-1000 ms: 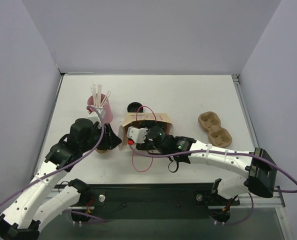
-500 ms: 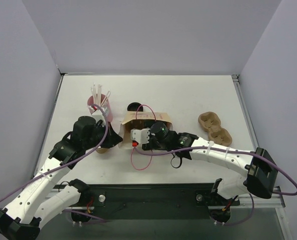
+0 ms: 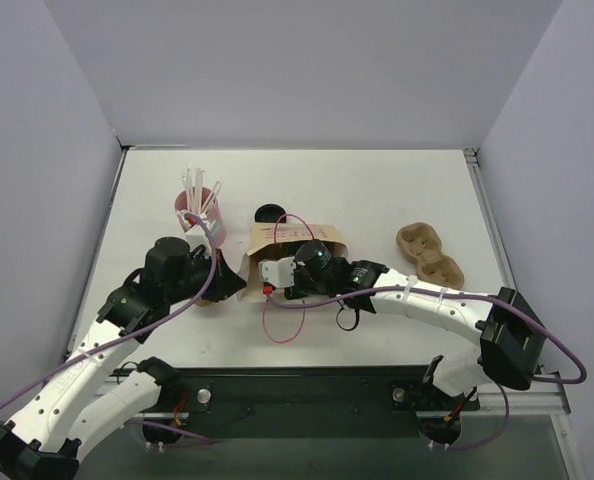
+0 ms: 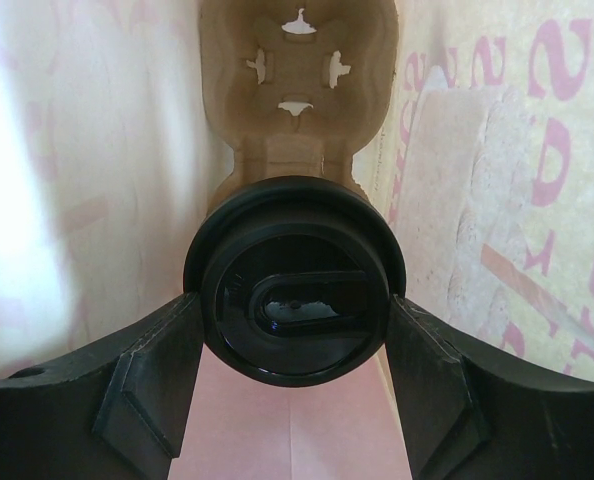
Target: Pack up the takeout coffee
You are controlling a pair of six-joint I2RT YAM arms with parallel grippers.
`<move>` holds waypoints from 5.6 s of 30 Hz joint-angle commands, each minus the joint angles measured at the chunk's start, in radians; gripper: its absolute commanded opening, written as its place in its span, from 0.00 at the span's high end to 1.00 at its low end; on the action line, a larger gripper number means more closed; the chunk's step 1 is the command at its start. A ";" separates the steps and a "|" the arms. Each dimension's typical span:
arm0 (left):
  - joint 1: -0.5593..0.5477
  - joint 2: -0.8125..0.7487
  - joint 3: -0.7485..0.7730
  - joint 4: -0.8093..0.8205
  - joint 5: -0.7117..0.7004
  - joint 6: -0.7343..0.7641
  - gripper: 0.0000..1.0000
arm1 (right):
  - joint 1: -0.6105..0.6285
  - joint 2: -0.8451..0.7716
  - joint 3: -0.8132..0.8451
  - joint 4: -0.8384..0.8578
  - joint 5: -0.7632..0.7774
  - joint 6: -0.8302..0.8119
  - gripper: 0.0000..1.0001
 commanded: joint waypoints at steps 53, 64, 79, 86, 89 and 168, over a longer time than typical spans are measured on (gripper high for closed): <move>-0.004 -0.018 -0.013 0.037 0.049 0.047 1.00 | -0.051 -0.041 -0.091 0.142 -0.081 -0.093 0.67; -0.004 0.010 0.013 0.043 0.059 0.038 1.00 | -0.071 -0.013 -0.076 0.139 -0.064 -0.116 0.67; -0.004 0.031 0.025 0.049 0.055 0.001 1.00 | -0.091 0.053 -0.061 0.176 -0.081 -0.151 0.68; -0.004 0.042 0.032 0.042 0.050 -0.003 1.00 | -0.114 0.081 -0.061 0.188 -0.080 -0.134 0.65; -0.004 0.042 0.032 0.042 0.046 -0.011 1.00 | -0.122 0.091 -0.058 0.190 -0.080 -0.139 0.62; -0.004 0.234 0.220 0.025 0.095 -0.078 1.00 | -0.145 -0.112 0.254 -0.243 -0.253 0.157 0.18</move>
